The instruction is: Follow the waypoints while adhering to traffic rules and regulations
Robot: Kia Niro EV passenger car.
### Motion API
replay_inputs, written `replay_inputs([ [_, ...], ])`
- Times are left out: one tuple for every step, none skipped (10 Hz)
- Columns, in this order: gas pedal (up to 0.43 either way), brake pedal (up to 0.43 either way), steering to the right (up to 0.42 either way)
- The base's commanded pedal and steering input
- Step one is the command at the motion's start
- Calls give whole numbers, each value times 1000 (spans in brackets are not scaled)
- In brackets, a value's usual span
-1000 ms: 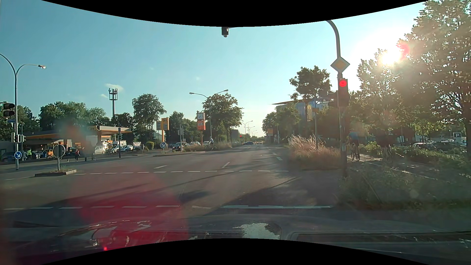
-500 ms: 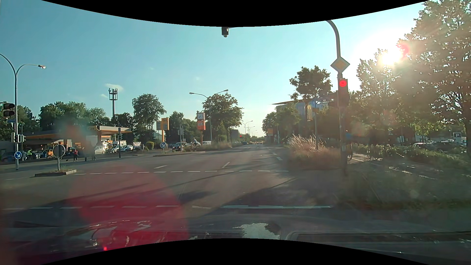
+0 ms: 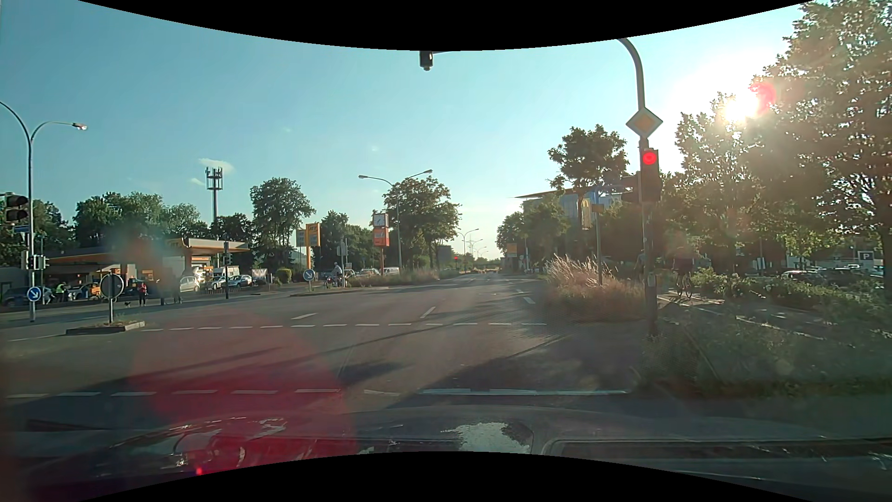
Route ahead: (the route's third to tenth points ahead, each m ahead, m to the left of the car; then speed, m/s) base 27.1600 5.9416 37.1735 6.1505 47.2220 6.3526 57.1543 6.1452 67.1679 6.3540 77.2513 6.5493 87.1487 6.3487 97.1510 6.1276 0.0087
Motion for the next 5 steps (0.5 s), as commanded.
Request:
replay_inputs([
  [0,244,15],
  [0,244,15],
  [0,244,15],
  [0,244,15],
  [0,244,15],
])
